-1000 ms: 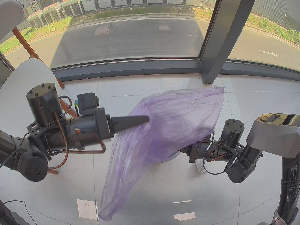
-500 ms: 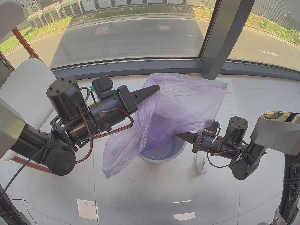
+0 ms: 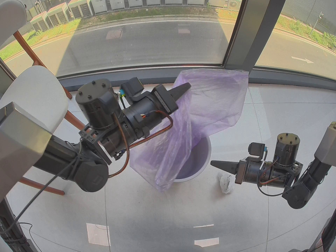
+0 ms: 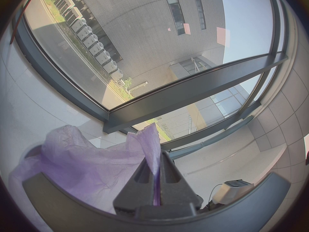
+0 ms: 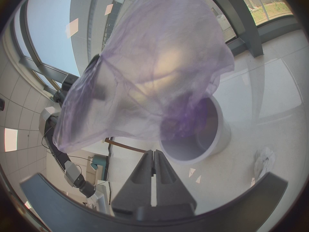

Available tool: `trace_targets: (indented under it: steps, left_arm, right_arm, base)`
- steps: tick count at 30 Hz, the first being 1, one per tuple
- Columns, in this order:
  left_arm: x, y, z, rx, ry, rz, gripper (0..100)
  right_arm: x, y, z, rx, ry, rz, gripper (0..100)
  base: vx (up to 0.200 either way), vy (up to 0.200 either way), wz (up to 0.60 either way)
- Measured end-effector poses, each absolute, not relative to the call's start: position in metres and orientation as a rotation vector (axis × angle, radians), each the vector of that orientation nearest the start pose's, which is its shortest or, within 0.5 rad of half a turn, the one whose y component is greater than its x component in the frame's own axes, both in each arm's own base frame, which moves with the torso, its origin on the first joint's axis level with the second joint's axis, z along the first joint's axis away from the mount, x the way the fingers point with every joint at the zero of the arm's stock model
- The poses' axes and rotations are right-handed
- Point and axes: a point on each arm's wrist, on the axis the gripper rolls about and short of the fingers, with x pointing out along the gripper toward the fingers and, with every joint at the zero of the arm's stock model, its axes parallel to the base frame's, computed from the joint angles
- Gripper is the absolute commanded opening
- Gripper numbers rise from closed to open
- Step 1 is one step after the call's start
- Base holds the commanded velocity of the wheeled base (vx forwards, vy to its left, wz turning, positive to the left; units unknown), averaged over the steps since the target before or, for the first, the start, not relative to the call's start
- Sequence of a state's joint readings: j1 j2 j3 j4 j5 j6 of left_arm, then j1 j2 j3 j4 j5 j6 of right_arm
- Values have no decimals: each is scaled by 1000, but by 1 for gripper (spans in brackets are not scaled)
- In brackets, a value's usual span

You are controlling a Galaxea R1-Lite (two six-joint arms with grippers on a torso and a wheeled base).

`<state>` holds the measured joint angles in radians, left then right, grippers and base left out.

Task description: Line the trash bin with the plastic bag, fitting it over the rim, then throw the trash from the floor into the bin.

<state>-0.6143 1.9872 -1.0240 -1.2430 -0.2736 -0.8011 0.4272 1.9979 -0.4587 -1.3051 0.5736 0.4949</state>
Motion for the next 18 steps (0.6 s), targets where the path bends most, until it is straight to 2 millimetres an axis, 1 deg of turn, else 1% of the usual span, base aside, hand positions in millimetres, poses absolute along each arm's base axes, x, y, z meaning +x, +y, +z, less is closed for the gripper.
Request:
trace_targets:
  steps: [2, 5, 7, 11, 15, 16, 18]
  left_arm:
    - [307, -235, 200, -796, 81, -941, 0]
    - [307, -246, 192, -804, 77, -890, 0]
    - [307, -253, 183, -796, 83, -856, 0]
    - [308, -260, 169, -778, 104, -823, 0]
    - [311, -263, 159, -768, 118, -802, 0]
    - [311, -263, 158, -766, 121, -798, 0]
    - [312, -264, 156, -763, 122, -795, 0]
  right_arm:
    - [260, 139, 79, 463, 495, 901, 0]
    - [253, 145, 81, 463, 493, 876, 0]
    - [248, 154, 81, 472, 504, 875, 0]
    - [241, 171, 80, 526, 528, 855, 0]
    - [227, 203, 80, 641, 532, 859, 0]
    - [223, 214, 80, 677, 527, 871, 0]
    - [216, 229, 77, 708, 529, 893, 0]
  base:
    - [0, 0, 0]
    - [0, 0, 0]
    - [0, 0, 0]
    - [0, 0, 0]
    - [0, 0, 0]
    - [0, 0, 0]
    - [0, 0, 0]
